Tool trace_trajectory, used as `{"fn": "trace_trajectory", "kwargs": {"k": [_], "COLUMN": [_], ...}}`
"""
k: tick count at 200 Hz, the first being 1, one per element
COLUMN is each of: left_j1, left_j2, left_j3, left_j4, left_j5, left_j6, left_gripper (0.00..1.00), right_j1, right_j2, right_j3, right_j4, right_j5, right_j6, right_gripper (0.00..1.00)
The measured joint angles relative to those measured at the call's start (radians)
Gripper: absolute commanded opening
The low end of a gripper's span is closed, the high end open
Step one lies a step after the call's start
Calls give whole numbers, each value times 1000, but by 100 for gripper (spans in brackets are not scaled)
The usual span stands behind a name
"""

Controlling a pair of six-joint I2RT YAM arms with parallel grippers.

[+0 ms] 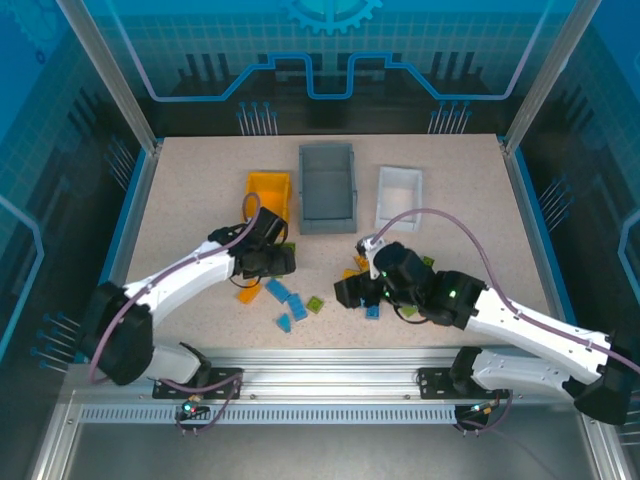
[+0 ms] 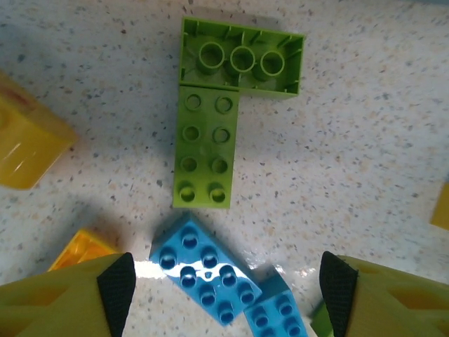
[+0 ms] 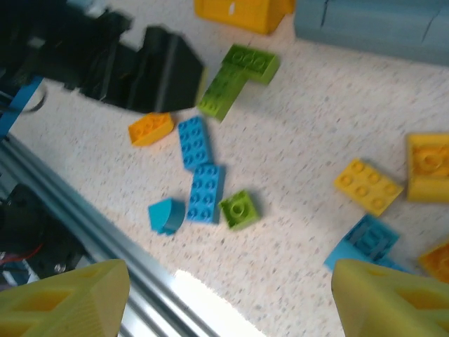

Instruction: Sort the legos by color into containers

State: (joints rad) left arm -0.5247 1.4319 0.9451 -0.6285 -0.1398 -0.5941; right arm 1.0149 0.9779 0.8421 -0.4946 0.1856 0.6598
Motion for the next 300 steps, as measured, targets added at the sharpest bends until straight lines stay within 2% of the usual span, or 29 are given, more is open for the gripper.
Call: {"fn": "trace_trajectory", "kwargs": {"k": [25,78,112,139,185,220,247,300], "left_j1": [16,30,31,30,24,57,143,256], "left_j2": [103,260,286,276,114,49,124,448], "left_j3": [23,45,44,41,52,193,329,532], "left_j4": [34,98,133,158,99,30,23,25], "left_j5": [6,-9,-27,-32,-47,-58,-58,-56], "left_j6": [48,105,129,127,126,160,207,283], "left_gripper": [66,57,35,26,23,23,23,26], "right_j1": [44,60,60,60,61,61,61,61], "right_j2": [-32,-49,-59,-59,-64,-69,-51,-39], "right_j3": [-49,-58,-58,-58,-58,-57,-39,-17], "right_j4": [1,0,-2,-2,-3,-1,3,17], "right_j5": [40,75,85,96,114,141,156,182], "right_j6": [64,127,146,152,151,134,116,99], "right_gripper": [77,76,75,75,74,74,74,74]}}
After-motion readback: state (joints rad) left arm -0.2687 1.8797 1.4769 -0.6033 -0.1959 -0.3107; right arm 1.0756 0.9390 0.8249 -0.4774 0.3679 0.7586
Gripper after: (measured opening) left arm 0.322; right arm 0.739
